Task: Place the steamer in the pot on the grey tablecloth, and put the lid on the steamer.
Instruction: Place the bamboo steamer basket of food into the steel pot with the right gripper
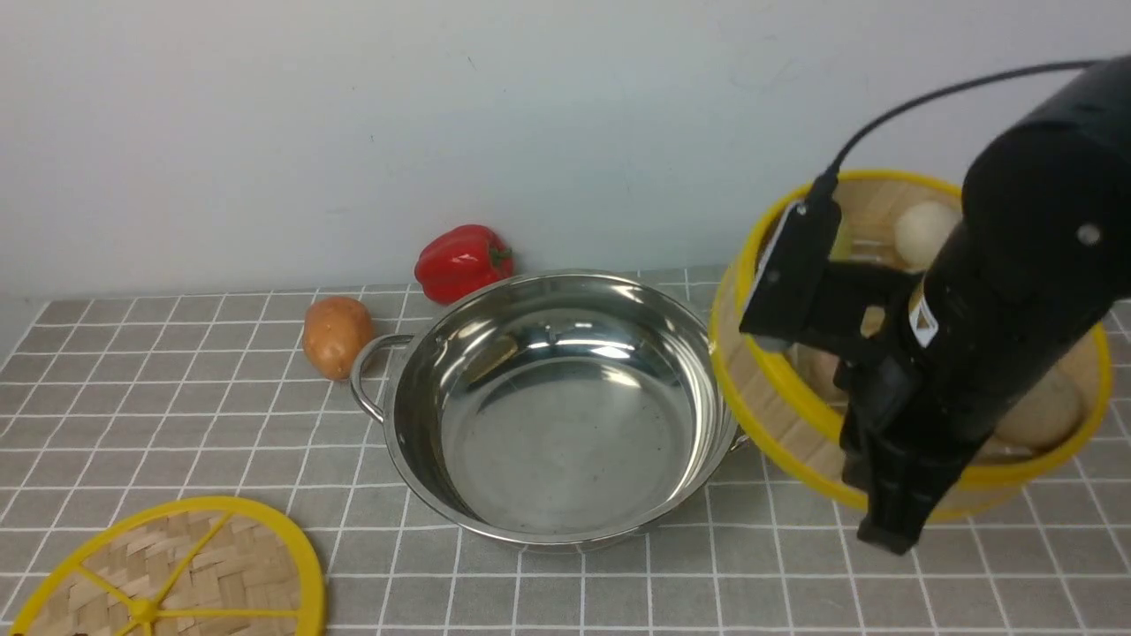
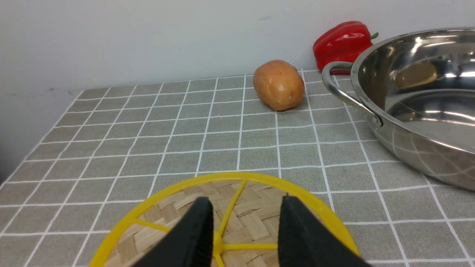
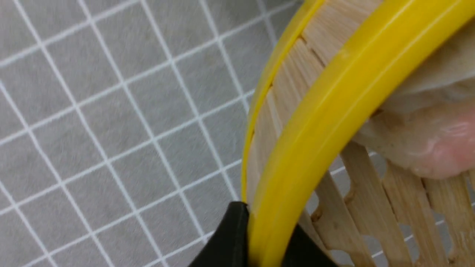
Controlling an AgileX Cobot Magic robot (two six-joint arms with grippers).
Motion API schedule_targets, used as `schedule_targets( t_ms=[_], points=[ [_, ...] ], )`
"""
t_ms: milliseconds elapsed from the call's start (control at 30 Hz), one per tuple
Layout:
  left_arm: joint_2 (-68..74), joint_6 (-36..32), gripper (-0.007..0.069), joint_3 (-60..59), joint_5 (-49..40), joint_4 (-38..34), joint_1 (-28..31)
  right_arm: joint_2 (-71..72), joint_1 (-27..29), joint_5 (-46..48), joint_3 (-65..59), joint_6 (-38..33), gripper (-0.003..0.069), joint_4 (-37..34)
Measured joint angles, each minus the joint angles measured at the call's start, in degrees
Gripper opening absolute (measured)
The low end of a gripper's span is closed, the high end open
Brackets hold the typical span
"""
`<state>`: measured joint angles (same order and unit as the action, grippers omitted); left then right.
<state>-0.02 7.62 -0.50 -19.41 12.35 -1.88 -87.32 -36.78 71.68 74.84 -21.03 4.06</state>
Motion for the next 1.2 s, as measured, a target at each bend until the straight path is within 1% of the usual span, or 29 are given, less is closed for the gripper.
schedule_targets(
  t_ms=[33, 133, 367, 600, 700, 867, 1200],
  points=[
    [0.0, 0.0, 0.0243, 0.0, 0.0, 0.0, 0.0, 0.0, 0.0, 0.0, 0.2, -0.2, 0.0063, -0.1],
    [0.0, 0.0, 0.0243, 0.0, 0.0, 0.0, 0.0, -0.6, 0.0, 0.4, 4.4, -3.6, 0.0063, -1.0],
    [0.0, 0.0, 0.0243, 0.0, 0.0, 0.0, 0.0, -6.9, -0.4, 0.9, 13.4, -10.5, 0.0063, -1.0],
    [0.0, 0.0, 0.0243, 0.0, 0.0, 0.0, 0.0, -14.0, -4.0, 0.7, 19.1, -15.2, 0.0063, -1.3],
    [0.0, 0.0, 0.0243, 0.0, 0.0, 0.0, 0.0, -17.7, -5.5, 0.5, 19.3, -17.9, 0.0063, -1.6],
    [0.0, 0.0, 0.0243, 0.0, 0.0, 0.0, 0.0, -21.3, -6.9, 0.9, 19.5, -19.7, 0.0063, -0.8],
    [0.0, 0.0, 0.0243, 0.0, 0.0, 0.0, 0.0, -22.4, -10.0, 0.7, 20.2, -23.7, 0.0063, 1.2]
  ],
)
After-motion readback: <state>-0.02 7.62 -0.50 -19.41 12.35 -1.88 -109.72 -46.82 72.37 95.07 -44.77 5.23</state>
